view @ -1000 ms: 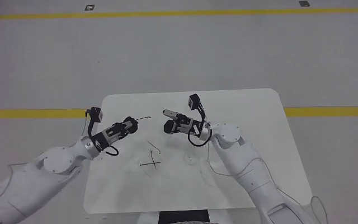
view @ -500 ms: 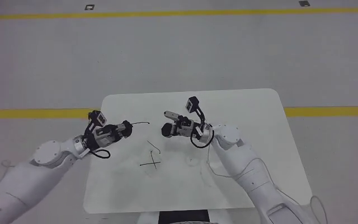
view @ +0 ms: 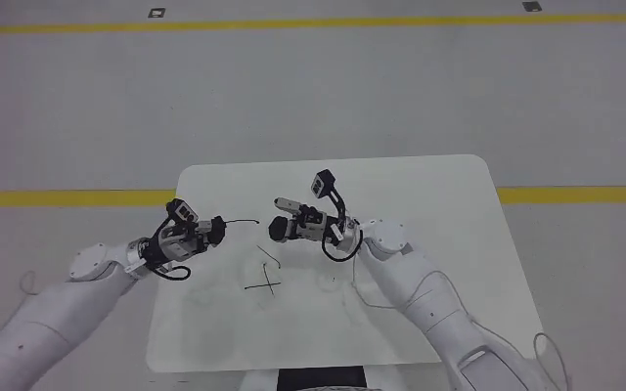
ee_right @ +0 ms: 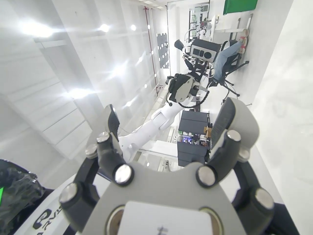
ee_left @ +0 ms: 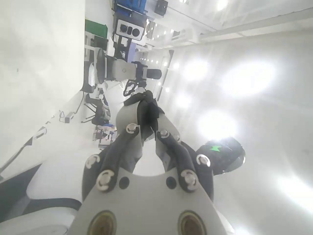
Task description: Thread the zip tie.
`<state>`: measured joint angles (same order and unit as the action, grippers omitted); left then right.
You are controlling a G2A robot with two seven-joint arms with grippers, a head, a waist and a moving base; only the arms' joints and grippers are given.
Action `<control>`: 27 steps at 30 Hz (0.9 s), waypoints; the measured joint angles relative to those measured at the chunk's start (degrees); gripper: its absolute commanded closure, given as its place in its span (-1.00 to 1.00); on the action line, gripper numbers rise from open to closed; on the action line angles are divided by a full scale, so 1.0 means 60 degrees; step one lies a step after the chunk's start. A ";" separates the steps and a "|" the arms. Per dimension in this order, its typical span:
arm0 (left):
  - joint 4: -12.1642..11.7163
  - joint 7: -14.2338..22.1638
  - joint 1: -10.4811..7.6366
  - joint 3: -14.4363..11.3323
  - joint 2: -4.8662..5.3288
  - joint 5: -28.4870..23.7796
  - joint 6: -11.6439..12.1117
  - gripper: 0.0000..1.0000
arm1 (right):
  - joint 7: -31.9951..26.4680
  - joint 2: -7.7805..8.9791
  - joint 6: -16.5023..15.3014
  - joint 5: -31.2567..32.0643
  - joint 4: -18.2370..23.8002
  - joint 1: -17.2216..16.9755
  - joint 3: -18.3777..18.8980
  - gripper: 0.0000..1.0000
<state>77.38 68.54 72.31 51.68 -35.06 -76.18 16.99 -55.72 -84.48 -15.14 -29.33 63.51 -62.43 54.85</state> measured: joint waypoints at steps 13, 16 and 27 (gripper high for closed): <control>0.0009 -0.0023 0.0006 0.0004 0.0005 0.0007 0.0003 1.00 | 0.0513 -0.0167 -0.0573 -0.0084 -0.0430 0.0247 -0.0384 0.38; 0.0009 -0.0023 0.0006 0.0004 0.0005 0.0007 0.0003 1.00 | 0.0426 -0.0179 -0.0599 -0.0186 -0.0484 0.0273 -0.0402 0.40; 0.0009 -0.0022 0.0006 0.0004 0.0005 0.0007 0.0003 1.00 | 0.0200 -0.0199 -0.0619 -0.0249 -0.0481 0.0305 -0.0512 0.40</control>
<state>77.43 68.41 72.35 51.71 -35.03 -76.14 17.01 -54.52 -85.67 -18.86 -30.82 60.62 -60.60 51.78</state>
